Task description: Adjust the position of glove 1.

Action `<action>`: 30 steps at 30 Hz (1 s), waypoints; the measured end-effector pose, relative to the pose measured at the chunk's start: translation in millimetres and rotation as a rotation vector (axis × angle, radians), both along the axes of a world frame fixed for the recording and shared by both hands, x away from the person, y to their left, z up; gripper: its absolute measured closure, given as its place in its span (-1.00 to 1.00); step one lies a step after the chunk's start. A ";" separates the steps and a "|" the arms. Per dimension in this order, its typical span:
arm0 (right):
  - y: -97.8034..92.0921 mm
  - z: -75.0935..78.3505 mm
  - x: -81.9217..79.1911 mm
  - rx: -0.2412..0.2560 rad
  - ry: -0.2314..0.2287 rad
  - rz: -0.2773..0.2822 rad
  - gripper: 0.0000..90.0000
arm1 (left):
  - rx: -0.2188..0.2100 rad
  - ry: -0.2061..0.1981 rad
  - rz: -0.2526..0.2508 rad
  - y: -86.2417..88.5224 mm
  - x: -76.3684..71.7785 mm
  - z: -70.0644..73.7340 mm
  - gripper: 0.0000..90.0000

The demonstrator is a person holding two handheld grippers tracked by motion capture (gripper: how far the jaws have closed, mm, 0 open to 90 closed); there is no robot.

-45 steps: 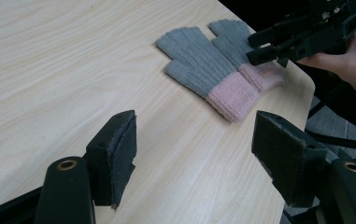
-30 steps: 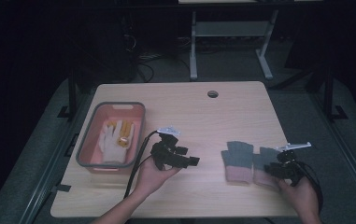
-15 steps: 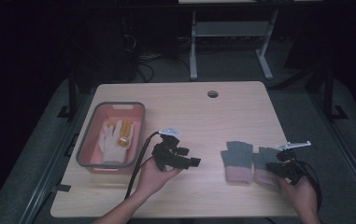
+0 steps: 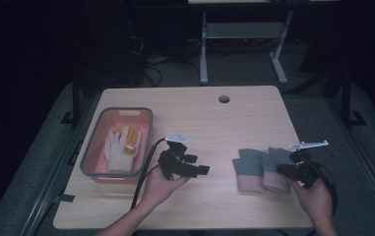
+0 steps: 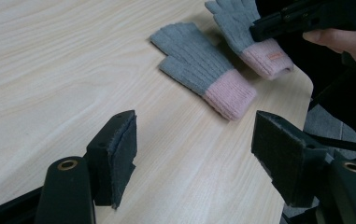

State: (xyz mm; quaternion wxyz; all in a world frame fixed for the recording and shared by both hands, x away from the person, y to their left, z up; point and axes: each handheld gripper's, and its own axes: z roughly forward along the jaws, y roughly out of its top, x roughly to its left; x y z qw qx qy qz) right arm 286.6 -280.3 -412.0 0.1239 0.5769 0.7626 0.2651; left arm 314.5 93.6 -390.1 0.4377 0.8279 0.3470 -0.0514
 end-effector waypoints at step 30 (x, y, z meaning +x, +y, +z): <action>64.2 -13.0 22.8 0.018 0.048 0.111 0.85 | 0.006 0.005 0.008 1.5 -0.5 -7.2 -0.31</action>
